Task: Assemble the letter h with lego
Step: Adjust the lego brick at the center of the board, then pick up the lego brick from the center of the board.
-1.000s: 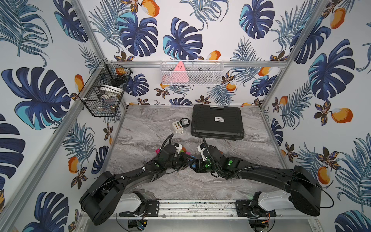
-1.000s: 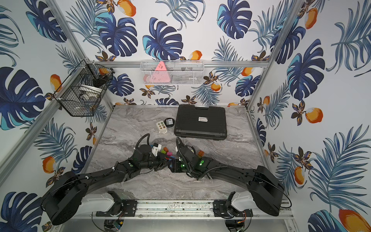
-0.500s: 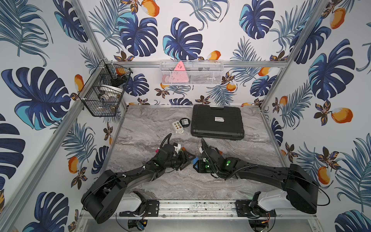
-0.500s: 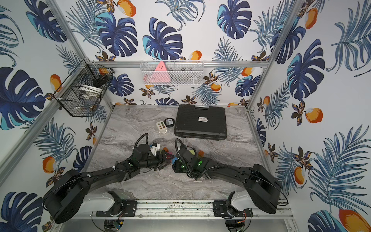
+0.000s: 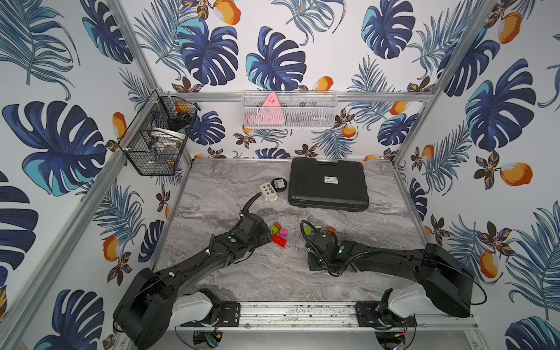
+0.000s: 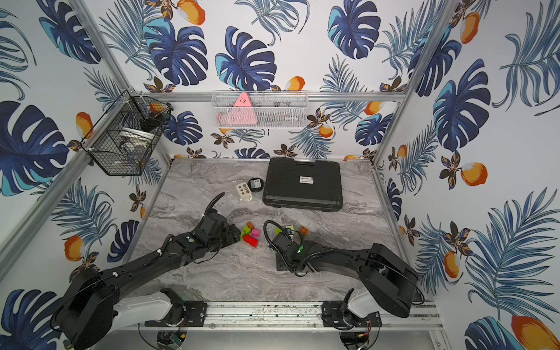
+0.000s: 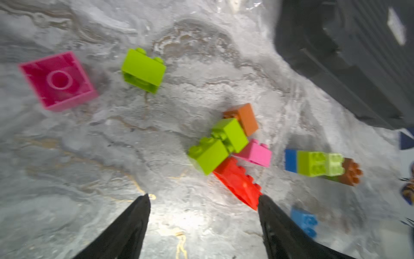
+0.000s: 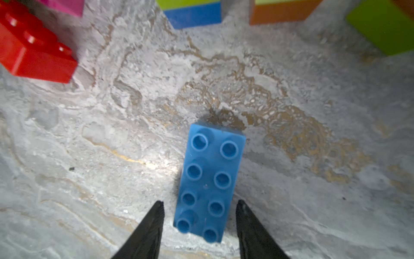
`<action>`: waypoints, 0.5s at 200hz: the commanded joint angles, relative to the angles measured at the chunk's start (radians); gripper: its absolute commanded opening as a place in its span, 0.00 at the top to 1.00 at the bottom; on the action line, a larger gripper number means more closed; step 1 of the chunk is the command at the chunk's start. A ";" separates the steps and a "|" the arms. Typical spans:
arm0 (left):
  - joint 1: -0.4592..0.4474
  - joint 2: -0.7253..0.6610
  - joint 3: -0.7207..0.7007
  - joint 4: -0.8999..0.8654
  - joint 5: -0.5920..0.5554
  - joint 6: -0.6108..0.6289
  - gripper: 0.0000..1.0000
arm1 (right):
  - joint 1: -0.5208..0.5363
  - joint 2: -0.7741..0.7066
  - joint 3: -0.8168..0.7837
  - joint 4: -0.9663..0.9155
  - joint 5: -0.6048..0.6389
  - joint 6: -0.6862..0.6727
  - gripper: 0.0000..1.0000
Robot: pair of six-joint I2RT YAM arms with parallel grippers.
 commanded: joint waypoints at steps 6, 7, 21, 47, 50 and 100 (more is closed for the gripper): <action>0.002 0.001 -0.010 -0.045 -0.138 0.039 0.19 | -0.023 -0.020 0.075 -0.089 0.043 -0.077 0.43; 0.002 0.001 -0.010 -0.046 -0.140 0.038 0.19 | -0.024 -0.021 0.078 -0.089 0.043 -0.080 0.43; 0.002 -0.006 -0.016 -0.042 -0.153 0.038 0.18 | -0.074 -0.022 0.114 -0.085 0.017 -0.116 0.43; 0.002 -0.028 -0.039 -0.035 -0.184 0.031 0.18 | -0.175 0.018 0.180 -0.056 -0.042 -0.159 0.43; 0.002 -0.031 -0.042 -0.035 -0.189 0.031 0.18 | -0.183 0.026 0.188 -0.053 -0.041 -0.165 0.43; 0.002 -0.056 -0.074 -0.021 -0.231 0.025 0.18 | -0.212 0.191 0.351 -0.058 -0.048 -0.251 0.43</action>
